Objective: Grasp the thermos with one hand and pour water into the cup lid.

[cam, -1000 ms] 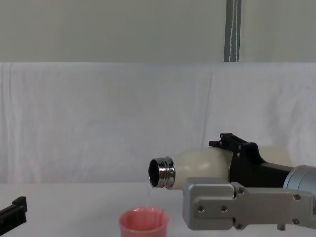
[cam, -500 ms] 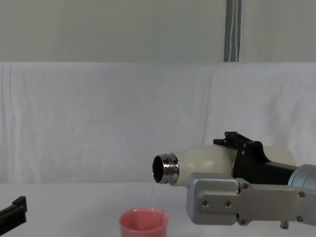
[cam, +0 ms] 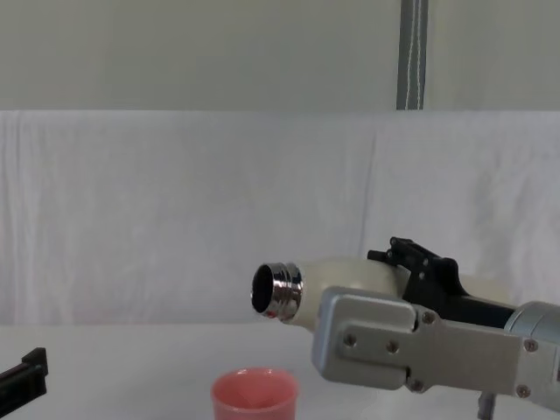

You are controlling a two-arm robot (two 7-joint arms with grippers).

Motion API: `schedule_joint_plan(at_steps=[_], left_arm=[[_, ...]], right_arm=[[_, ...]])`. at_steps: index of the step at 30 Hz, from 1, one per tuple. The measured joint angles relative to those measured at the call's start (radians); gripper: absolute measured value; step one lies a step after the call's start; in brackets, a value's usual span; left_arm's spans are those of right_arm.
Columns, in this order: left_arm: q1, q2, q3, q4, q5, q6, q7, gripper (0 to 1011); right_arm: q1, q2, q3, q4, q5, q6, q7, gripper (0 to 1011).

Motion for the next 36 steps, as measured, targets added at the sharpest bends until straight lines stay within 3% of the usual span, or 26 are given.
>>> schedule_joint_plan(at_steps=[12,24,36], left_arm=[[0.000,0.000,0.000,0.000,0.000,0.000,0.000,1001],[0.000,0.000,0.000,0.000,0.000,0.000,0.000,1001],[0.000,0.000,0.000,0.000,0.000,0.000,0.000,1001]], right_arm=[[-0.042,-0.030,0.047,-0.016,0.101,-0.050,-0.021,961],[-0.076,-0.061,0.120,-0.029,0.230,-0.098,-0.031,961],[-0.111,-0.094,0.200,-0.040,0.394,-0.157,-0.007,961]])
